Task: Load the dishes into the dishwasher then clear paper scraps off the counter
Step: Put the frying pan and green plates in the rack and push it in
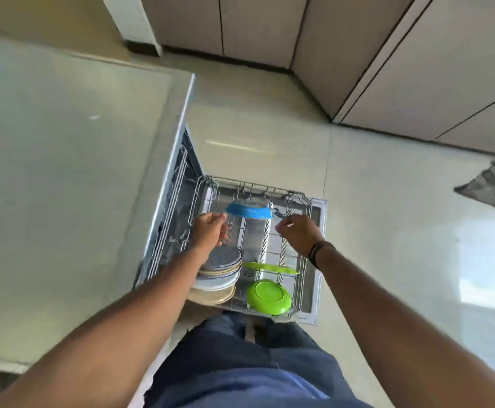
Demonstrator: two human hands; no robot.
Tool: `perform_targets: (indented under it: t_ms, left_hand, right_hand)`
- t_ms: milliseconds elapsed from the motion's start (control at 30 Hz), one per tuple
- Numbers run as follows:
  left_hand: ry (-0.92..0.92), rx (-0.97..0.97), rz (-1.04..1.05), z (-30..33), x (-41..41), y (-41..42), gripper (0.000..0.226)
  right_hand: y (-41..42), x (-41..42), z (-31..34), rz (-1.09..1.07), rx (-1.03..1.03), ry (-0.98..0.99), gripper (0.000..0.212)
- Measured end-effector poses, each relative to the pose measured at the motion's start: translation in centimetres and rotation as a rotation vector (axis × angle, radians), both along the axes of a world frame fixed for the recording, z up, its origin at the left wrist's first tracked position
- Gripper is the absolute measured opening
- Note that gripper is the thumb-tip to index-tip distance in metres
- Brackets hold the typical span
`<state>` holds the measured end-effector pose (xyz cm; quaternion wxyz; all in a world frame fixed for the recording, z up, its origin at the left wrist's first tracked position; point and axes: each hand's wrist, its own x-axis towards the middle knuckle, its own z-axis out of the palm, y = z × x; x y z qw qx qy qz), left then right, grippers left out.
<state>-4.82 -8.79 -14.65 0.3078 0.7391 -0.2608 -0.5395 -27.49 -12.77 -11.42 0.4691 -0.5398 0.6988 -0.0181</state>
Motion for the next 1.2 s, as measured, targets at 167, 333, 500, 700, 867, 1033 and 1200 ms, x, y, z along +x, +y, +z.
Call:
perform_targets:
  t_ms: [167, 333, 500, 700, 867, 1033, 1200]
  left_hand:
    - [0.071, -0.072, 0.174, 4.4, 1.2, 3.3, 0.015]
    - [0.023, -0.077, 0.240, 4.4, 0.8, 7.3, 0.013]
    - [-0.085, -0.080, 0.335, 4.4, -4.4, 9.1, 0.021]
    - [-0.300, -0.190, 0.505, 7.8, -14.3, 8.2, 0.011]
    - [-0.501, -0.237, 0.389, 11.0, -21.2, 9.4, 0.031]
    - [-0.483, -0.204, 0.464, 11.1, -24.3, 14.4, 0.045]
    - [-0.426, -0.180, 0.682, 7.9, -26.8, 18.3, 0.025]
  right_hand:
    - [-0.3, -0.6, 7.2, 0.268, -0.091, 0.122, 0.013]
    - [-3.1, -2.7, 11.0, 0.390, -0.193, 0.159, 0.018]
    - [-4.2, -7.1, 11.8, 0.447, -0.323, 0.092, 0.016]
    - [-5.3, -14.8, 11.7, 0.619, -0.413, 0.024, 0.016]
    - [-5.0, -18.2, 11.9, 0.658, -0.383, -0.021, 0.015]
    - [-2.8, -18.2, 12.2, 0.857, -0.354, -0.011, 0.018]
    - [-1.3, -18.2, 12.9, 0.987, -0.397, 0.027, 0.025]
